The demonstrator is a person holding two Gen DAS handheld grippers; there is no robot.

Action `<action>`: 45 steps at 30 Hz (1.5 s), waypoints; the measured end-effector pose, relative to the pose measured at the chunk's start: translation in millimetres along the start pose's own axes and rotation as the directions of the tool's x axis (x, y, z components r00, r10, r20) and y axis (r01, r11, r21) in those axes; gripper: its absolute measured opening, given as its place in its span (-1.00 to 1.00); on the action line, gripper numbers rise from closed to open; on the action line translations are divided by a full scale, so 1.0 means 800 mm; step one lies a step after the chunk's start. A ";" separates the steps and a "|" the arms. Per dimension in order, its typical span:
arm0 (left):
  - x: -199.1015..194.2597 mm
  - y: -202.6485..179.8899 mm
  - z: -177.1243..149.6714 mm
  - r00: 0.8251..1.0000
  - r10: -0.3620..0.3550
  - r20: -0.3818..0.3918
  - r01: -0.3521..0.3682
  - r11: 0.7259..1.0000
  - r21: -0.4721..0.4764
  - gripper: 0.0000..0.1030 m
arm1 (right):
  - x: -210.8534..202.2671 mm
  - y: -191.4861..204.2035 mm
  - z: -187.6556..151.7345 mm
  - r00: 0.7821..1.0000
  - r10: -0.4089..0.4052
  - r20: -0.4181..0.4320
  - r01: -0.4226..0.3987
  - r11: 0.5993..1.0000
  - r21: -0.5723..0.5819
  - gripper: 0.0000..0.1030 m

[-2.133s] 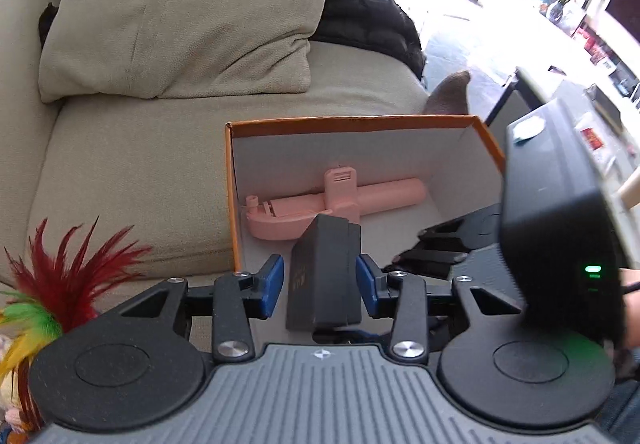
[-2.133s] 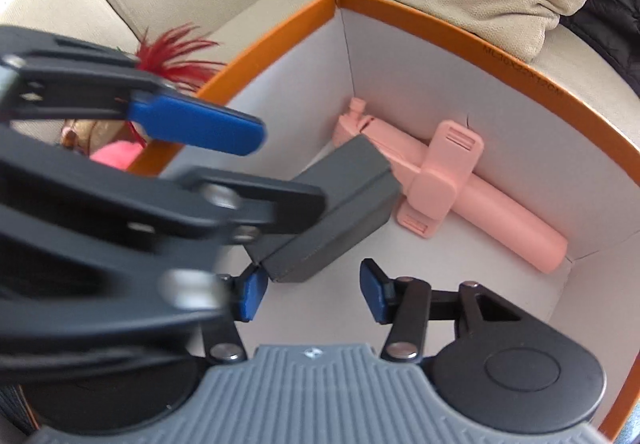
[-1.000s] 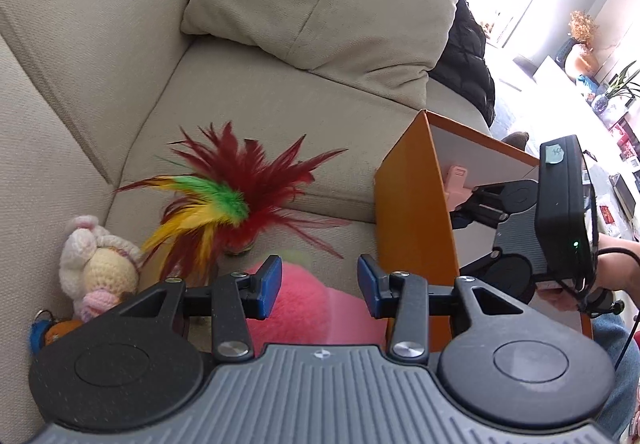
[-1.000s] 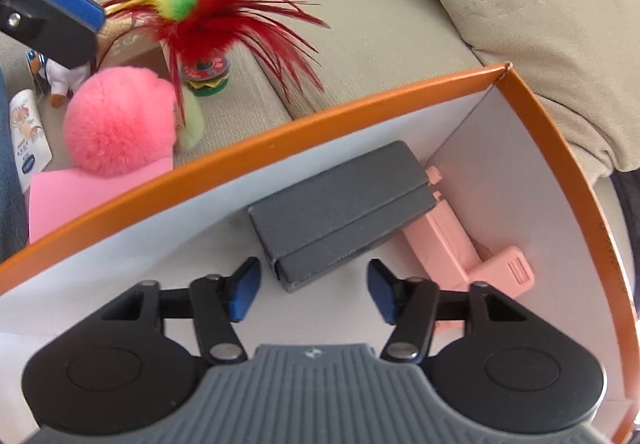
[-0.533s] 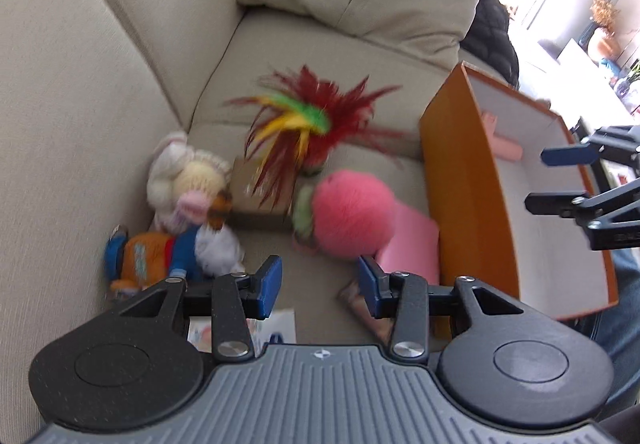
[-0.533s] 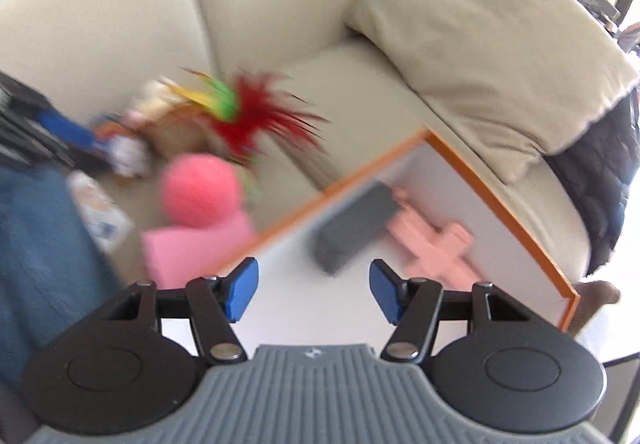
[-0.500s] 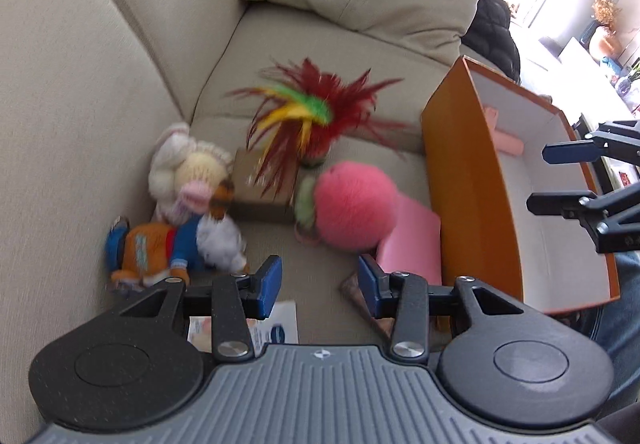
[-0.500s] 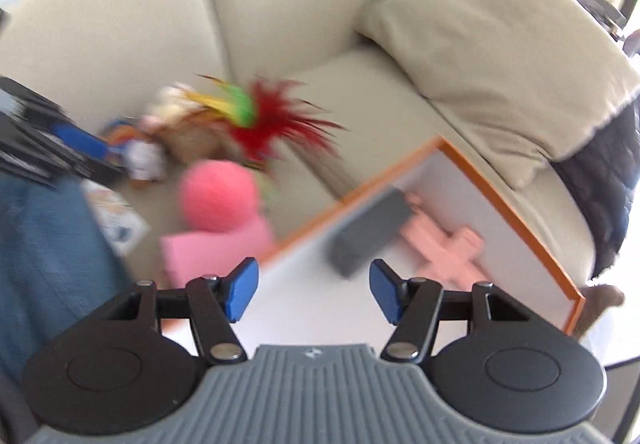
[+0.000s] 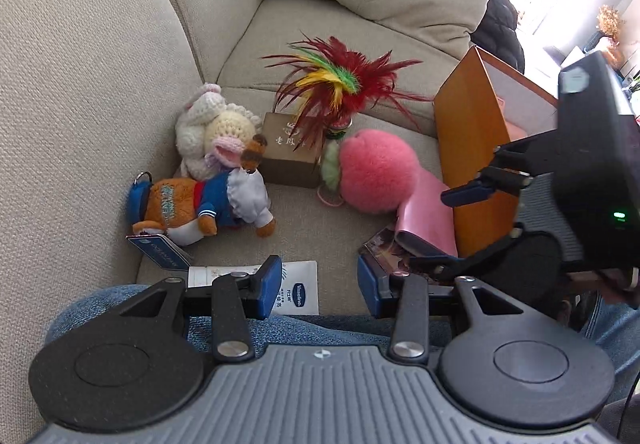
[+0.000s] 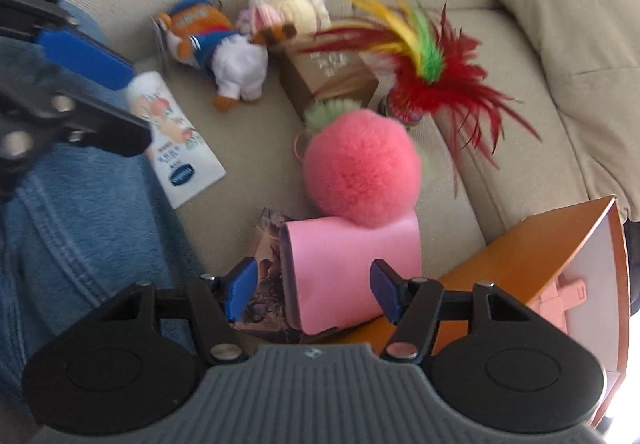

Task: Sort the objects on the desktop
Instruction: 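Grasp the pink card wallet with the right tool while the left tool approaches the card deck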

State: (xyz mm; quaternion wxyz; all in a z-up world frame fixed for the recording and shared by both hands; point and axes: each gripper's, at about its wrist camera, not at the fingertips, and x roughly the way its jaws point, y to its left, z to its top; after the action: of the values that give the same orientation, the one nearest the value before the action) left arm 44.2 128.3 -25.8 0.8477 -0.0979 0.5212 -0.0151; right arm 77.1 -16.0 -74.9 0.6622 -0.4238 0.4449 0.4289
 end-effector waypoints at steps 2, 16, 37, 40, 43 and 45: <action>0.005 0.003 0.001 1.000 -0.010 -0.004 0.010 1.000 -0.003 -0.06 | 0.018 0.001 0.007 0.999 -0.004 -0.038 0.004 1.000 0.004 0.25; 0.032 0.002 0.005 0.998 -0.046 -0.037 0.046 0.999 -0.007 -0.06 | 0.039 -0.038 -0.005 0.994 0.062 -0.084 -0.051 0.989 0.136 0.18; 0.132 -0.057 0.011 0.978 -0.068 -0.197 0.039 0.988 -0.147 0.20 | -0.043 -0.109 -0.006 0.997 0.022 0.067 -0.039 0.965 0.259 -0.63; 0.148 -0.062 0.007 0.973 -0.064 -0.224 0.024 0.984 -0.176 0.28 | -0.028 -0.115 -0.007 0.999 0.019 0.044 -0.029 0.972 0.234 -0.57; 0.158 -0.063 0.003 0.968 -0.100 -0.232 0.049 0.975 -0.217 0.50 | -0.022 -0.114 -0.012 0.998 0.018 0.058 -0.030 0.976 0.214 -0.59; 0.164 -0.068 0.002 0.967 -0.105 -0.232 0.052 0.973 -0.223 0.64 | -0.021 -0.116 -0.013 0.997 0.025 0.067 -0.039 0.975 0.220 -0.59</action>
State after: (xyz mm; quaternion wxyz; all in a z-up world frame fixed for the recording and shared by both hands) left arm 109.4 58.7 -130.5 0.7607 -0.2071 0.6151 -0.0042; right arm 158.4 -54.3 -44.5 0.7120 -0.3263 0.4755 0.4006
